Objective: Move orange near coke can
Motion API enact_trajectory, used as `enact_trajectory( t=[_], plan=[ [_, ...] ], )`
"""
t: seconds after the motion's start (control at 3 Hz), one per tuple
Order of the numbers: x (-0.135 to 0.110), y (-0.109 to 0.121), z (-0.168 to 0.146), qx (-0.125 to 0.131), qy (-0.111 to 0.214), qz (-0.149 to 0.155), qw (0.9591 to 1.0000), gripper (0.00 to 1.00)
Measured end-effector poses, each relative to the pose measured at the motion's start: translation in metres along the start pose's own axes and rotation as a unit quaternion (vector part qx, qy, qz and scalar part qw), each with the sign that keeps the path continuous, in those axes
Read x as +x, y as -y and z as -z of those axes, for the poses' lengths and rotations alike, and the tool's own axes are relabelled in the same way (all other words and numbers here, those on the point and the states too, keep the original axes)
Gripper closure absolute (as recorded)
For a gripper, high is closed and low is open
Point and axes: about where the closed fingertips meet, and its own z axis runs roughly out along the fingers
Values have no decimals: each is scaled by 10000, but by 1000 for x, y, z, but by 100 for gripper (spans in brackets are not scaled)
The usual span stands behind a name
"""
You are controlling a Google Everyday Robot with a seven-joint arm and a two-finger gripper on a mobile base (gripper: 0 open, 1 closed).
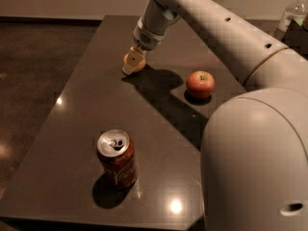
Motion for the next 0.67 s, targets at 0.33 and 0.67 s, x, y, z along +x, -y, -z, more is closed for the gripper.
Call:
enact_trajectory(
  t=[0.33, 0.67],
  plan=[
    [0, -3, 0, -63, -7, 80, 9999, 61],
    [2, -9, 13, -111, 59, 303, 9995, 85]
  ],
)
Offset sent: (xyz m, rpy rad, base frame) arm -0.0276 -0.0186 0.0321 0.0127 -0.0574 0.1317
